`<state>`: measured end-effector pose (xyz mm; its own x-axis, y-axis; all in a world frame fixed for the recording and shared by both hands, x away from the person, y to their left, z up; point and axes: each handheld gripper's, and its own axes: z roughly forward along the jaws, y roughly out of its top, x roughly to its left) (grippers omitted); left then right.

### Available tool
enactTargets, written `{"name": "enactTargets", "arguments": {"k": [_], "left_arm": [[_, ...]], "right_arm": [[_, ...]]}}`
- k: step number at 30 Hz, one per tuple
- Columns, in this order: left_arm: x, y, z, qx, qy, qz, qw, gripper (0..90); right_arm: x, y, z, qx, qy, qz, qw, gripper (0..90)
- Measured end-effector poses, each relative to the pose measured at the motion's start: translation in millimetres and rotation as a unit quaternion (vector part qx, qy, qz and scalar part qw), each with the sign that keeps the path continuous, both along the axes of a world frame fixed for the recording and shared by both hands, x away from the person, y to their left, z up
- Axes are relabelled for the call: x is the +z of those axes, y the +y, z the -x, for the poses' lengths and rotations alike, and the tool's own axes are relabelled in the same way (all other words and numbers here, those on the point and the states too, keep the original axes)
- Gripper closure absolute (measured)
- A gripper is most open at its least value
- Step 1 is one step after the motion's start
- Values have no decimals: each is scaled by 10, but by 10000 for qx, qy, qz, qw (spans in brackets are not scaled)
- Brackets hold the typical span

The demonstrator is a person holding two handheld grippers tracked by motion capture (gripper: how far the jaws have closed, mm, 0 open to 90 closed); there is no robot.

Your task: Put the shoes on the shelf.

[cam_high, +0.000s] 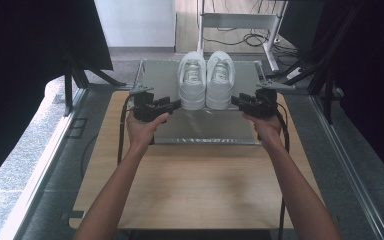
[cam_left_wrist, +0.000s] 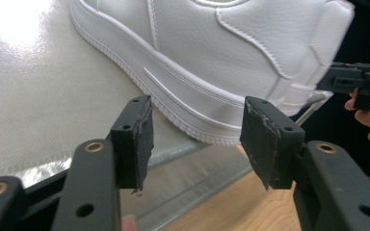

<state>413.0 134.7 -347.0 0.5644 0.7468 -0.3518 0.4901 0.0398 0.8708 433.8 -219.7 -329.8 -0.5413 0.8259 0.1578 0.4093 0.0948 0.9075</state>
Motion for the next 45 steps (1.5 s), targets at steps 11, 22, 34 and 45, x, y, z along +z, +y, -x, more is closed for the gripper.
{"name": "enactTargets", "arguments": {"k": [11,22,34,45], "left_arm": [[-53,120,401,-185,-275,-88,9994,417],[-259,150,794,-393,-270,-374,9982,399],[-618,269,1106,-382,254,-554,9974,383],[-892,301,1208,-477,530,-372,9968,369]], "right_arm": [[-35,-61,435,259,-413,-104,9988,533],[-337,-179,886,386,-476,-381,9974,497],[-770,-398,1243,427,-127,-273,9986,478],[-976,-427,1286,400,47,-241,9989,469]]}}
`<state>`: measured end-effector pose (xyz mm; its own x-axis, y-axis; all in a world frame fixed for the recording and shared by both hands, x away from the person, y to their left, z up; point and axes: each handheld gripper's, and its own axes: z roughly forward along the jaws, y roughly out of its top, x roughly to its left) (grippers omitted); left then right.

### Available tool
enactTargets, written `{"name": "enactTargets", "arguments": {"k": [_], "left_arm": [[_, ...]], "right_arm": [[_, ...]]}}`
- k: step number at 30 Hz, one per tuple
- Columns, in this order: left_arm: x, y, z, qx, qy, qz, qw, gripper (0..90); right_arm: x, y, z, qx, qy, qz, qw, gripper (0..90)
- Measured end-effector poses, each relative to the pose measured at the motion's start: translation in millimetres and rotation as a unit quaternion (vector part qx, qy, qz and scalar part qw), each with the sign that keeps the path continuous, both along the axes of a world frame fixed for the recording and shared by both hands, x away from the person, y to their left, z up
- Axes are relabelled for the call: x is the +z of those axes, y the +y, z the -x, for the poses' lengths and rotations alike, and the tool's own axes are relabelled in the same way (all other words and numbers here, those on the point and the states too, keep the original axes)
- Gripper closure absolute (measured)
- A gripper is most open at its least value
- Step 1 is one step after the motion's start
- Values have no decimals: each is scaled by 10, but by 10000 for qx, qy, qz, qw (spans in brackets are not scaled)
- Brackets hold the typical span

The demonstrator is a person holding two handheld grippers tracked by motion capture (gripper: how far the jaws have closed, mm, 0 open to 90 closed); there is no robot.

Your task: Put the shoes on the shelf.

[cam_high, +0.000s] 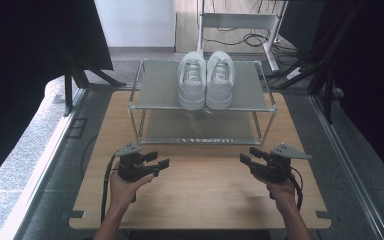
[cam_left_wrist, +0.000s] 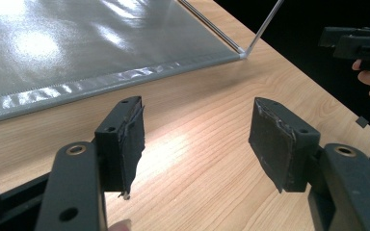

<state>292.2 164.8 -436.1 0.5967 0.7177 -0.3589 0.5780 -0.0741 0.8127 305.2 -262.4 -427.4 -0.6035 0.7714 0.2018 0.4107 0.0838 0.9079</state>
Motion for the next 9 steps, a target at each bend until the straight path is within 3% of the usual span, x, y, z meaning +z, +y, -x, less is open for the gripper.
{"name": "enactTargets", "arguments": {"k": [9], "left_arm": [[-8,18,6,87,-44,73,9999,357]], "right_arm": [[-140,-70,51,-44,146,135,9998,445]]}}
